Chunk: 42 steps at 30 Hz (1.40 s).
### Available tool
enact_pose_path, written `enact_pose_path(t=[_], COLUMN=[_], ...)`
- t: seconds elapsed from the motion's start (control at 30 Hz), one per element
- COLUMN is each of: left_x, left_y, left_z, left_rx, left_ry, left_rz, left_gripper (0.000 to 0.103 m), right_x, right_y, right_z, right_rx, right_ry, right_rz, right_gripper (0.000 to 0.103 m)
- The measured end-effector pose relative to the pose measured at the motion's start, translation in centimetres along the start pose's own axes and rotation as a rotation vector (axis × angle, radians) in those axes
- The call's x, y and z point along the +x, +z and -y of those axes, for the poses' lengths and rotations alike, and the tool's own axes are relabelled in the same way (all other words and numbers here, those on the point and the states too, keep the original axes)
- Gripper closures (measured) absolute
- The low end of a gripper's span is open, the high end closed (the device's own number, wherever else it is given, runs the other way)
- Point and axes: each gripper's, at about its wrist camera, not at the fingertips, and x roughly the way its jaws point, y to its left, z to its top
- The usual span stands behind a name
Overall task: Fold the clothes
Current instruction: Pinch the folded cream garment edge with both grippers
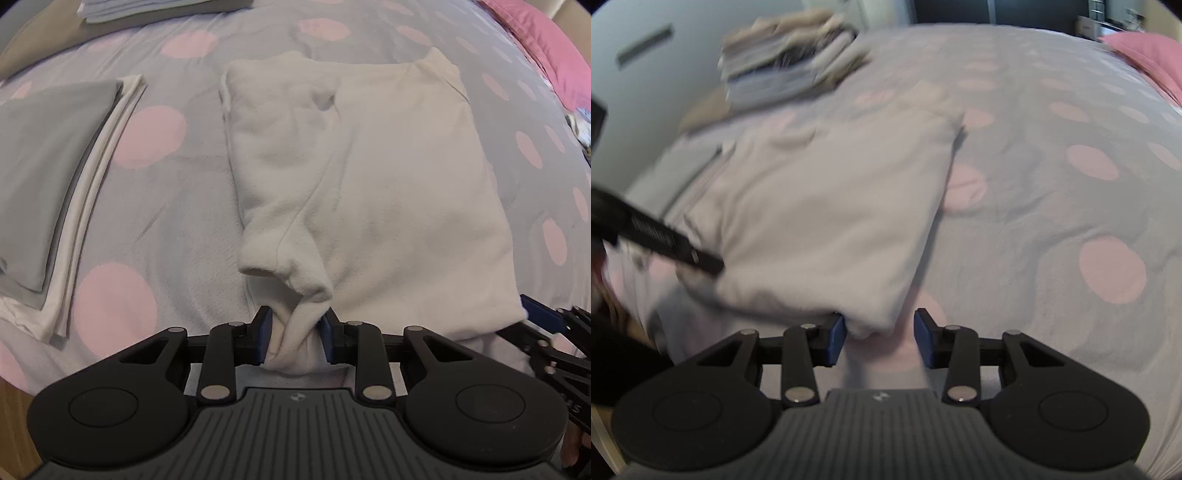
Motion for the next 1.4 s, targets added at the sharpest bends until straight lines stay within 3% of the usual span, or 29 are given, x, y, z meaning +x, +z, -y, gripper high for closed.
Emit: enact_pose_path(t=[0.07, 0.1, 0.27, 0.37, 0.43, 0.53, 0.57, 0.67, 0.77, 0.83, 0.9, 0.93, 1.1, 1.23, 1.4], left_x=[0.0, 0.1, 0.2, 0.3, 0.1, -0.6, -0.9, -2.4, -3.8, -4.6, -4.9, -5.0, -4.8, -3.6, 0.7], left_y=[0.0, -0.1, -0.3, -0.4, -0.5, -0.5, -0.5, -0.3, 0.4, 1.1, 2.1, 2.6, 5.9, 8.2, 9.5], left_z=[0.0, 0.0, -0.3, -0.5, -0.8, -1.4, -1.6, -2.0, -2.8, -3.5, -4.1, -4.2, -4.4, -5.3, -7.3], left_rx=[-0.001, -0.001, -0.018, -0.03, -0.032, -0.062, -0.07, -0.068, -0.081, -0.115, -0.144, -0.147, -0.134, -0.106, -0.112], left_ry=[0.003, 0.006, 0.006, 0.007, 0.021, 0.004, 0.0, 0.006, -0.037, -0.081, -0.107, -0.11, -0.131, -0.138, -0.211], left_rz=[-0.001, -0.001, -0.006, -0.014, -0.022, -0.036, -0.037, -0.003, 0.053, 0.088, 0.114, 0.117, 0.136, 0.183, 0.174], left_gripper=[0.081, 0.082, 0.086, 0.086, 0.086, 0.083, 0.078, 0.063, 0.059, 0.053, 0.052, 0.052, 0.052, 0.049, 0.049], right_x=[-0.5, -0.5, 0.1, 0.7, 0.8, 0.3, 0.1, -0.5, -1.0, -1.2, -1.5, -1.7, -1.3, -0.1, 2.4], right_y=[0.1, 0.1, -0.6, -1.1, -1.4, -1.4, -1.3, -0.9, -0.1, 0.6, 1.6, 2.1, 4.7, 6.7, 9.2], right_z=[0.0, -0.2, -0.8, 0.0, 0.4, 1.6, 2.0, 3.0, 3.6, 3.8, 3.8, 3.7, 3.3, 3.5, 4.4], right_rx=[0.007, -0.006, -0.066, -0.033, -0.024, 0.03, 0.053, 0.095, 0.134, 0.151, 0.163, 0.168, 0.136, 0.113, 0.154], right_ry=[-0.004, -0.014, -0.044, -0.051, -0.071, -0.069, -0.065, -0.064, -0.047, -0.025, -0.004, 0.006, 0.027, 0.034, 0.08], right_rz=[0.034, 0.034, -0.043, -0.101, -0.125, -0.146, -0.149, -0.134, -0.12, -0.109, -0.094, -0.087, -0.076, -0.077, -0.081], right_gripper=[0.065, 0.086, 0.089, 0.091, 0.103, 0.103, 0.103, 0.098, 0.097, 0.09, 0.068, 0.065, 0.061, 0.053, 0.043])
